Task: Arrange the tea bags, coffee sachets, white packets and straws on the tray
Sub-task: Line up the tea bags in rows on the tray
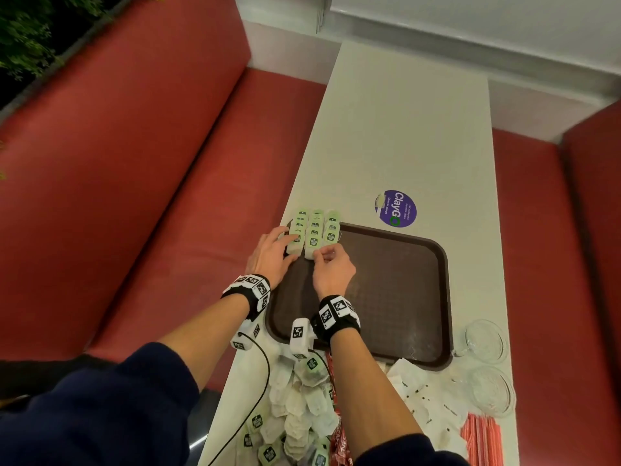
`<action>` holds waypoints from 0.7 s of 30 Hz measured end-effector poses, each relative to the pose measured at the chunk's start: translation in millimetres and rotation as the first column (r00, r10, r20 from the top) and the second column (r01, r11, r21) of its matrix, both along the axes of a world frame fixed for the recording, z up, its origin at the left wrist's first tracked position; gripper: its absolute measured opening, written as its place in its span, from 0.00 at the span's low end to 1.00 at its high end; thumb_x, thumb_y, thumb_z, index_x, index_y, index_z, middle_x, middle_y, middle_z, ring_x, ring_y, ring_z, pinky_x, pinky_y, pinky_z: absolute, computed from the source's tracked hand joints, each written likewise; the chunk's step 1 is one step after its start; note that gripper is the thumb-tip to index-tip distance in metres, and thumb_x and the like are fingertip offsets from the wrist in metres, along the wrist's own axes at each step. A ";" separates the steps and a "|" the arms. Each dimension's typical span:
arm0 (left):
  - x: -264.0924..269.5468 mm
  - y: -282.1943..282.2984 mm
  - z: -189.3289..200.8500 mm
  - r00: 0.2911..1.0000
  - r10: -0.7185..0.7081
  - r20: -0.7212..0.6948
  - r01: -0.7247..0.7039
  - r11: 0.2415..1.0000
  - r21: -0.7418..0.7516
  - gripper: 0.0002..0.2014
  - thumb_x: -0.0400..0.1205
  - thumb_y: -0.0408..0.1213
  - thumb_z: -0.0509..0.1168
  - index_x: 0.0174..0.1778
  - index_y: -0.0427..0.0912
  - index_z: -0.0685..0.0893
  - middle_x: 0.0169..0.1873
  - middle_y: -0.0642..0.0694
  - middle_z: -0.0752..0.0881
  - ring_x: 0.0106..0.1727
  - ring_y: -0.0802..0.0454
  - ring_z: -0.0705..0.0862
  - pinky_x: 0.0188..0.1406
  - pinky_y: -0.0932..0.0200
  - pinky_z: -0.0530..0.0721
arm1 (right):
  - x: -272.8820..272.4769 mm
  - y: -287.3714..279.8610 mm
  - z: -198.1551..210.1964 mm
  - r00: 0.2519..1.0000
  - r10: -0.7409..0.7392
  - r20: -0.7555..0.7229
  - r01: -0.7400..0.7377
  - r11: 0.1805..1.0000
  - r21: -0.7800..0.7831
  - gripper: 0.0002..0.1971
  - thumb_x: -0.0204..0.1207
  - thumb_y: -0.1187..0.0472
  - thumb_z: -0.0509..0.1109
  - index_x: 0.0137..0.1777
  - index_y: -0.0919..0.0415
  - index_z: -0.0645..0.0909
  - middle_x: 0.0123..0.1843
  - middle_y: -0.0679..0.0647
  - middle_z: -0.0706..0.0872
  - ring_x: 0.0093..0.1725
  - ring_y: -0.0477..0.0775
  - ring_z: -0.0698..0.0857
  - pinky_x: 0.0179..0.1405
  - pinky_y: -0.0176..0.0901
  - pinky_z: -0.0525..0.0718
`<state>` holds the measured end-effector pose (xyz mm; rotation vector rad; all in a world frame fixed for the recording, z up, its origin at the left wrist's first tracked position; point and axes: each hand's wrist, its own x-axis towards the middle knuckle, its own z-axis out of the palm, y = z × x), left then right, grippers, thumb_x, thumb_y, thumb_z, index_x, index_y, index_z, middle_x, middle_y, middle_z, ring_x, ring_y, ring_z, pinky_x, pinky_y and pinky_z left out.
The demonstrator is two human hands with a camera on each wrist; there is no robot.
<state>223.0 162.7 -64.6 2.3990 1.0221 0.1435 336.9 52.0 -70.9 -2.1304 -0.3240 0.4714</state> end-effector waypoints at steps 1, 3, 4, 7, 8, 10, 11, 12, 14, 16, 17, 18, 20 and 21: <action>0.2 0.1 0.0 1.000 0.000 0.000 0.000 1.000 -0.001 0.23 0.87 0.42 0.75 0.79 0.51 0.84 0.82 0.51 0.76 0.74 0.42 0.78 0.65 0.37 0.87 | -1.0 0.4 -1.6 1.000 0.014 0.017 -0.014 1.000 -0.010 0.05 0.82 0.59 0.80 0.49 0.55 0.87 0.42 0.46 0.90 0.46 0.50 0.90 0.57 0.51 0.90; 0.3 1.2 -1.3 1.000 0.002 0.008 -0.002 1.000 0.000 0.22 0.87 0.42 0.75 0.78 0.49 0.85 0.80 0.51 0.77 0.72 0.41 0.79 0.65 0.37 0.87 | -1.9 0.7 -3.3 0.998 0.039 0.040 -0.038 0.999 -0.013 0.05 0.83 0.59 0.80 0.49 0.54 0.87 0.43 0.46 0.91 0.46 0.50 0.91 0.56 0.53 0.91; 0.0 1.9 -2.1 1.000 0.004 0.010 -0.004 1.000 -0.002 0.22 0.86 0.42 0.76 0.78 0.49 0.86 0.80 0.51 0.77 0.72 0.41 0.79 0.65 0.37 0.87 | -2.0 0.9 -4.6 0.997 0.052 0.053 -0.051 0.999 -0.016 0.04 0.83 0.59 0.80 0.50 0.54 0.87 0.43 0.46 0.91 0.46 0.50 0.91 0.56 0.53 0.91; -0.8 3.2 -3.3 1.000 0.006 0.007 -0.006 1.000 -0.007 0.23 0.85 0.42 0.77 0.78 0.46 0.85 0.80 0.50 0.77 0.73 0.41 0.80 0.67 0.37 0.87 | -0.9 -1.0 -5.5 0.993 0.092 0.073 -0.090 0.995 -0.035 0.03 0.84 0.59 0.80 0.52 0.52 0.88 0.46 0.46 0.92 0.47 0.49 0.92 0.57 0.53 0.93; -1.0 3.3 -2.7 1.000 0.004 0.007 -0.004 1.000 -0.010 0.24 0.85 0.42 0.77 0.78 0.46 0.84 0.80 0.50 0.76 0.74 0.41 0.79 0.67 0.37 0.87 | 0.0 -1.7 -5.8 0.992 0.099 0.076 -0.096 0.995 -0.039 0.03 0.84 0.59 0.80 0.53 0.52 0.89 0.47 0.47 0.92 0.48 0.49 0.92 0.58 0.53 0.93; -1.3 3.5 -1.0 1.000 -0.013 0.012 0.013 1.000 -0.008 0.26 0.84 0.41 0.78 0.80 0.48 0.83 0.81 0.50 0.75 0.73 0.40 0.79 0.65 0.38 0.87 | 1.8 -2.6 -6.2 0.989 0.116 0.095 -0.112 0.993 -0.047 0.04 0.84 0.59 0.79 0.56 0.54 0.89 0.50 0.49 0.93 0.49 0.49 0.92 0.59 0.53 0.93; -1.5 3.2 -0.8 1.000 -0.025 0.011 0.025 1.000 -0.004 0.26 0.84 0.41 0.78 0.80 0.49 0.82 0.81 0.50 0.75 0.73 0.41 0.79 0.65 0.38 0.87 | 2.0 -3.1 -6.1 0.986 0.129 0.107 -0.123 0.991 -0.055 0.05 0.84 0.60 0.79 0.57 0.54 0.89 0.51 0.50 0.93 0.50 0.50 0.92 0.60 0.53 0.93; -1.5 2.8 -0.7 0.999 -0.033 0.009 0.033 0.999 -0.001 0.26 0.85 0.41 0.77 0.79 0.49 0.83 0.81 0.50 0.76 0.73 0.41 0.79 0.65 0.38 0.88 | 2.0 -3.2 -5.8 0.983 0.144 0.115 -0.137 0.988 -0.066 0.05 0.84 0.61 0.79 0.58 0.55 0.90 0.52 0.50 0.93 0.51 0.50 0.92 0.61 0.53 0.92; -0.9 2.7 -0.5 0.999 -0.038 0.007 0.038 0.999 0.004 0.24 0.85 0.40 0.77 0.78 0.49 0.84 0.80 0.50 0.77 0.72 0.40 0.79 0.65 0.37 0.88 | 2.5 -3.1 -4.7 0.979 0.170 0.116 -0.161 0.983 -0.084 0.06 0.84 0.63 0.79 0.59 0.56 0.91 0.54 0.52 0.93 0.52 0.51 0.92 0.63 0.54 0.92; -0.5 2.4 2.4 0.999 -0.038 0.005 0.038 0.999 -0.006 0.23 0.86 0.41 0.76 0.79 0.49 0.84 0.80 0.50 0.77 0.72 0.41 0.79 0.66 0.36 0.87 | 3.5 -3.0 0.7 0.977 0.189 0.095 -0.182 0.980 -0.080 0.08 0.84 0.64 0.79 0.61 0.58 0.91 0.55 0.54 0.93 0.53 0.51 0.92 0.65 0.55 0.92; -0.9 1.9 5.1 0.999 -0.043 0.008 0.043 0.999 -0.005 0.24 0.86 0.41 0.76 0.79 0.49 0.84 0.80 0.50 0.77 0.72 0.41 0.78 0.66 0.37 0.87 | 3.8 -3.4 4.7 0.977 0.195 0.089 -0.189 0.979 -0.076 0.08 0.84 0.64 0.79 0.61 0.58 0.91 0.56 0.55 0.93 0.53 0.52 0.93 0.66 0.54 0.92; -2.1 1.0 9.3 0.999 -0.050 0.016 0.050 0.999 -0.002 0.24 0.86 0.41 0.76 0.79 0.49 0.84 0.80 0.50 0.77 0.73 0.41 0.78 0.66 0.38 0.87 | 3.9 -4.6 9.9 0.976 0.198 0.092 -0.192 0.978 -0.076 0.09 0.84 0.63 0.79 0.63 0.59 0.91 0.57 0.55 0.94 0.53 0.52 0.93 0.66 0.54 0.91; -8.5 -3.7 21.8 0.996 -0.064 0.058 0.065 0.998 -0.009 0.22 0.86 0.41 0.75 0.78 0.49 0.84 0.77 0.49 0.81 0.73 0.43 0.78 0.68 0.39 0.85 | 3.4 -12.7 23.7 0.974 0.195 0.115 -0.189 0.980 -0.064 0.10 0.84 0.61 0.78 0.63 0.58 0.91 0.57 0.55 0.94 0.52 0.50 0.94 0.65 0.52 0.91; -13.9 -6.5 29.2 0.993 -0.085 0.084 0.087 0.996 -0.014 0.20 0.87 0.41 0.74 0.77 0.49 0.85 0.74 0.49 0.84 0.73 0.44 0.79 0.69 0.41 0.84 | 3.0 -19.4 32.5 0.974 0.189 0.126 -0.185 0.982 -0.041 0.09 0.84 0.60 0.78 0.63 0.57 0.91 0.56 0.53 0.95 0.51 0.49 0.94 0.64 0.50 0.91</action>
